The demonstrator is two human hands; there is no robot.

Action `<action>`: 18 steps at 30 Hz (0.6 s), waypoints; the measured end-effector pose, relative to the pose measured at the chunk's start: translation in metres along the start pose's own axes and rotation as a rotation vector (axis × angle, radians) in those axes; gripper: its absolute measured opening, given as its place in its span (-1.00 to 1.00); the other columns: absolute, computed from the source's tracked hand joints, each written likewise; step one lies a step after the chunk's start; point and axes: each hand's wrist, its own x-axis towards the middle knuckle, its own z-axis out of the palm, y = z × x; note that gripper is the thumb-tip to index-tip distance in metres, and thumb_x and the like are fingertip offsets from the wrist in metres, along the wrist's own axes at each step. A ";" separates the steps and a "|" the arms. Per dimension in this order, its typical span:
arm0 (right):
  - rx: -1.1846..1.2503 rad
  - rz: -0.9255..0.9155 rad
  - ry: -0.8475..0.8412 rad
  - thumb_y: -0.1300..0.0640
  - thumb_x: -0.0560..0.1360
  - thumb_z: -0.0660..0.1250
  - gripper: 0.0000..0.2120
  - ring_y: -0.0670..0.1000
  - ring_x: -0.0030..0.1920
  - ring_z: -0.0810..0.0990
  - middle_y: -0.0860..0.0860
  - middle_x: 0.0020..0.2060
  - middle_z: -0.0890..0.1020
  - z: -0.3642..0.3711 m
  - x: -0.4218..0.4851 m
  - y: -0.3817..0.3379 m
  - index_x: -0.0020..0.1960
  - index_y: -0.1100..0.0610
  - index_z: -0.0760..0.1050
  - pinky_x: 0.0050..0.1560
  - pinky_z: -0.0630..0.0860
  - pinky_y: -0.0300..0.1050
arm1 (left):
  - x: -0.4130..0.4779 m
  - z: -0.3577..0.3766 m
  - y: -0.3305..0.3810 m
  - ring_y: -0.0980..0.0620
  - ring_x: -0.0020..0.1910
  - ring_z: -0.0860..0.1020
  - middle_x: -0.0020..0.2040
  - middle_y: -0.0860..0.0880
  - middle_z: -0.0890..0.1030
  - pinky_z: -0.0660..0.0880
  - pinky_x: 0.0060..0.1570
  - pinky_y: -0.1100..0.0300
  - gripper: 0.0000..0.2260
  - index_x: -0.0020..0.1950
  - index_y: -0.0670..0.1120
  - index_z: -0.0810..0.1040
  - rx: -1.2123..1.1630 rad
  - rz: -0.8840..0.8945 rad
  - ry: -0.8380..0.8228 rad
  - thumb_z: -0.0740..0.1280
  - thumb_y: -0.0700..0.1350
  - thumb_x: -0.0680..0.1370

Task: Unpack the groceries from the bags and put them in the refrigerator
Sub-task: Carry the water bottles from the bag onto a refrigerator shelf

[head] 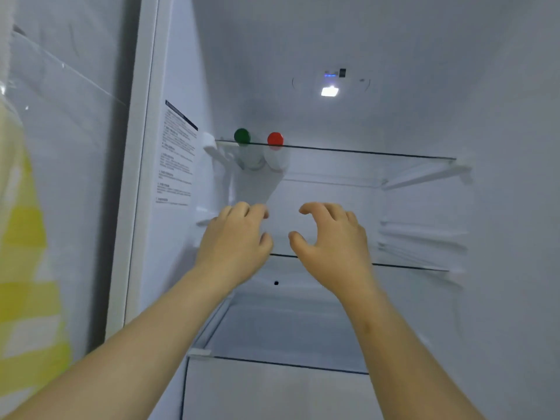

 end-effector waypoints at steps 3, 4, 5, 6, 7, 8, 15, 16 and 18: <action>0.035 0.038 -0.020 -0.03 0.49 0.26 -0.62 0.01 0.24 0.35 -0.06 0.23 0.44 0.005 -0.035 0.009 0.29 -0.02 0.38 0.21 0.24 -0.13 | -0.034 0.014 0.006 -0.06 0.21 0.38 0.21 -0.03 0.46 0.35 0.15 0.10 -0.67 0.31 -0.06 0.40 0.000 0.004 -0.035 0.21 -0.06 0.55; 0.044 0.047 -0.030 -0.02 0.48 0.27 -0.62 0.01 0.23 0.36 -0.06 0.22 0.45 0.007 -0.047 0.013 0.29 -0.02 0.39 0.20 0.25 -0.13 | -0.045 0.018 0.008 -0.07 0.20 0.39 0.19 -0.05 0.47 0.35 0.14 0.09 -0.67 0.30 -0.07 0.43 -0.004 -0.001 -0.043 0.23 -0.06 0.55; 0.051 0.055 -0.043 -0.01 0.48 0.28 -0.62 0.01 0.23 0.36 -0.06 0.21 0.46 0.009 -0.058 0.017 0.28 -0.02 0.40 0.19 0.25 -0.14 | -0.055 0.023 0.009 -0.10 0.17 0.43 0.15 -0.06 0.50 0.39 0.10 0.05 -0.69 0.27 -0.09 0.46 -0.005 0.002 -0.047 0.25 -0.07 0.54; 0.055 0.063 -0.062 -0.01 0.48 0.28 -0.62 0.00 0.23 0.36 -0.06 0.20 0.46 0.011 -0.070 0.021 0.28 -0.02 0.40 0.18 0.25 -0.15 | -0.066 0.028 0.010 -0.14 0.11 0.48 0.09 -0.09 0.54 0.43 0.04 0.02 -0.70 0.22 -0.12 0.51 -0.004 0.015 -0.048 0.26 -0.07 0.51; 0.059 0.073 -0.086 -0.01 0.48 0.28 -0.62 0.00 0.23 0.36 -0.06 0.20 0.45 0.013 -0.081 0.026 0.29 -0.02 0.40 0.18 0.26 -0.15 | -0.077 0.034 0.011 -0.18 0.03 0.52 0.01 -0.11 0.57 0.48 -0.04 0.00 -0.70 0.15 -0.15 0.54 -0.009 0.027 -0.050 0.26 -0.07 0.46; 0.064 0.087 -0.115 -0.01 0.49 0.28 -0.62 -0.01 0.24 0.35 -0.06 0.21 0.45 0.015 -0.093 0.032 0.29 -0.02 0.39 0.19 0.26 -0.14 | -0.088 0.039 0.012 -0.20 -0.04 0.55 -0.04 -0.13 0.59 0.50 -0.10 -0.01 -0.69 0.10 -0.16 0.57 -0.021 0.031 -0.060 0.26 -0.08 0.42; 0.007 0.223 -0.336 -0.04 0.50 0.26 -0.59 -0.03 0.30 0.31 -0.10 0.29 0.38 0.020 -0.174 0.074 0.33 -0.07 0.34 0.27 0.26 -0.13 | -0.160 0.076 0.029 -0.17 -0.09 0.59 -0.08 -0.09 0.61 0.55 -0.18 0.02 -0.67 0.05 -0.14 0.58 -0.107 -0.008 -0.255 0.21 -0.01 0.40; -0.014 0.245 -0.359 -0.05 0.50 0.25 -0.59 -0.03 0.30 0.31 -0.11 0.30 0.37 0.019 -0.184 0.079 0.33 -0.07 0.33 0.27 0.25 -0.14 | -0.168 0.081 0.032 -0.16 -0.10 0.59 -0.08 -0.09 0.61 0.54 -0.18 0.03 -0.69 0.04 -0.13 0.58 -0.119 0.001 -0.276 0.23 -0.03 0.40; -0.038 0.292 -0.386 -0.05 0.50 0.25 -0.58 -0.03 0.30 0.31 -0.11 0.31 0.37 0.017 -0.204 0.084 0.34 -0.07 0.33 0.27 0.24 -0.15 | -0.181 0.087 0.039 -0.14 -0.12 0.58 -0.09 -0.08 0.60 0.54 -0.20 0.05 -0.71 0.03 -0.12 0.58 -0.157 0.023 -0.317 0.24 -0.04 0.40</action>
